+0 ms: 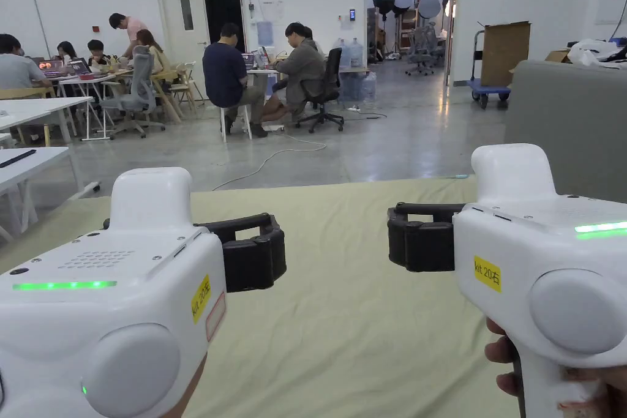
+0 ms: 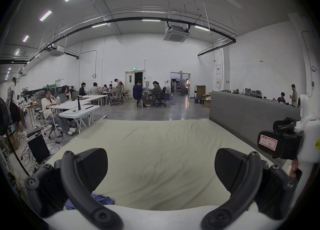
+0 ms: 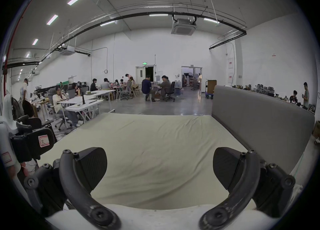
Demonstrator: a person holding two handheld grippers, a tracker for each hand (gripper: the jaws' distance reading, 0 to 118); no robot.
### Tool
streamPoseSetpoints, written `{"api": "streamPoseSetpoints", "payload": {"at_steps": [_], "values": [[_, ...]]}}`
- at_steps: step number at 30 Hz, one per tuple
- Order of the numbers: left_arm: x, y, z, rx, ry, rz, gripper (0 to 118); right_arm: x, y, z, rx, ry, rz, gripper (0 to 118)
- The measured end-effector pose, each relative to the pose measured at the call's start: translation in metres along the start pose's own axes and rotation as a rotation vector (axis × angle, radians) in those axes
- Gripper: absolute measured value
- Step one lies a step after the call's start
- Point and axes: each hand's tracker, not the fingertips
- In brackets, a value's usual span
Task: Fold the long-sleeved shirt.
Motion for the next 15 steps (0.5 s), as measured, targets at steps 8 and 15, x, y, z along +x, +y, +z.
{"api": "streamPoseSetpoints", "payload": {"at_steps": [8, 15], "values": [[0.0007, -0.0020, 0.0005, -0.002, 0.001, 0.005, 118, 0.0004, 0.0005, 0.0044, 0.018, -0.004, -0.003, 118], [0.0018, -0.0029, -0.0004, -0.010, 0.001, -0.004, 118, 0.0020, 0.0022, 0.0032, 0.008, 0.025, -0.017, 118]]}}
